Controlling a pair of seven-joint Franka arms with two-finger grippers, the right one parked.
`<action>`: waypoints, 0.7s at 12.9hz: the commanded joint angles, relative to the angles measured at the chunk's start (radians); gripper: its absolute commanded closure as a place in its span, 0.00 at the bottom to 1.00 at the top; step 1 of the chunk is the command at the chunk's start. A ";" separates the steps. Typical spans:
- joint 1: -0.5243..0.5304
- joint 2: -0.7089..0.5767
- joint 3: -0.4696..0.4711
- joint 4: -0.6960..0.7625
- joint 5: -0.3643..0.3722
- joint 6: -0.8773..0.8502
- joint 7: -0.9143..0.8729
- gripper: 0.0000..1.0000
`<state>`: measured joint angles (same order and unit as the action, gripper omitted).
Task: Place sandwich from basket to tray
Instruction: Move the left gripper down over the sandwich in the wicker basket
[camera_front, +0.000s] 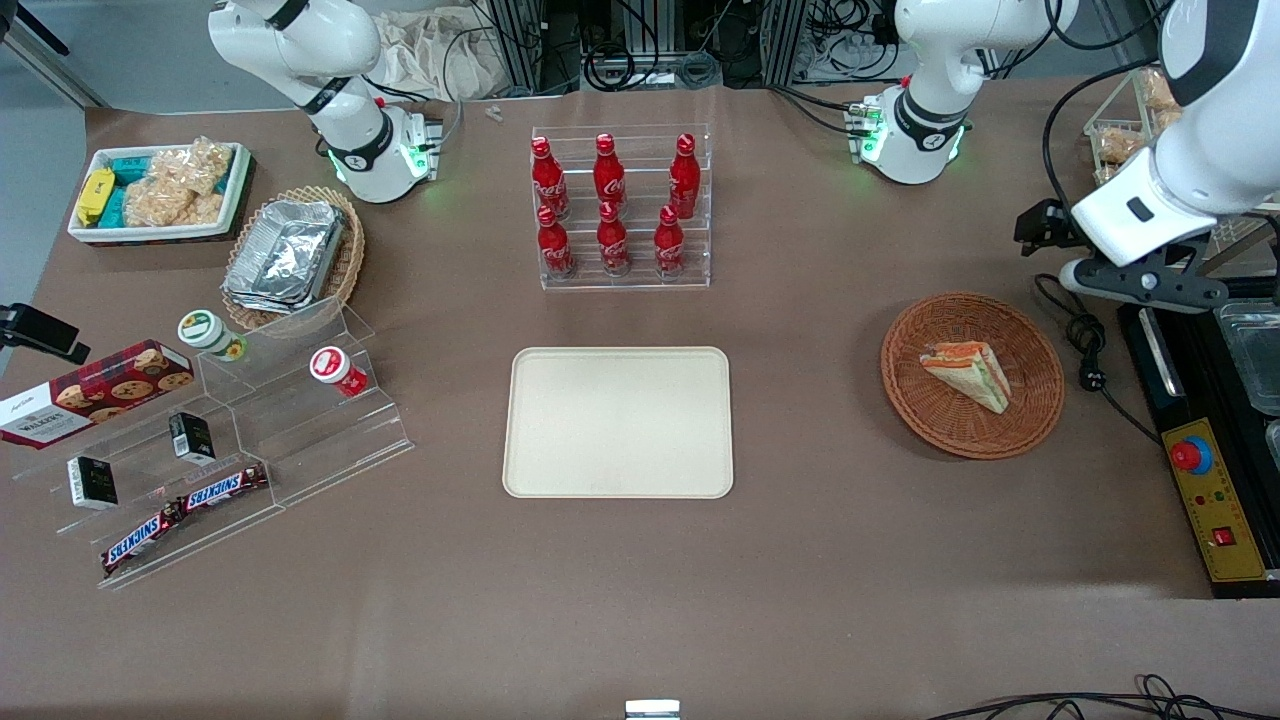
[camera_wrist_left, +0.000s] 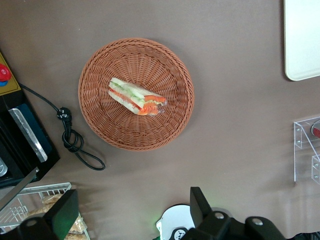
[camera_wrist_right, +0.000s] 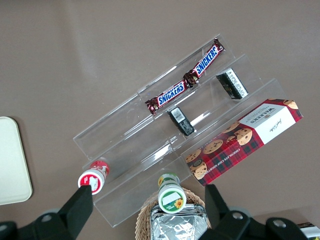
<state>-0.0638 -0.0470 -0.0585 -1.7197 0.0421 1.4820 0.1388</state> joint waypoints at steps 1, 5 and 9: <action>-0.001 0.035 0.031 0.052 -0.010 -0.052 0.008 0.00; -0.004 0.096 0.029 0.092 -0.008 -0.108 -0.119 0.00; 0.001 0.030 0.055 -0.117 0.004 0.093 -0.322 0.00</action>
<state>-0.0633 0.0346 -0.0212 -1.7254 0.0424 1.4809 -0.0818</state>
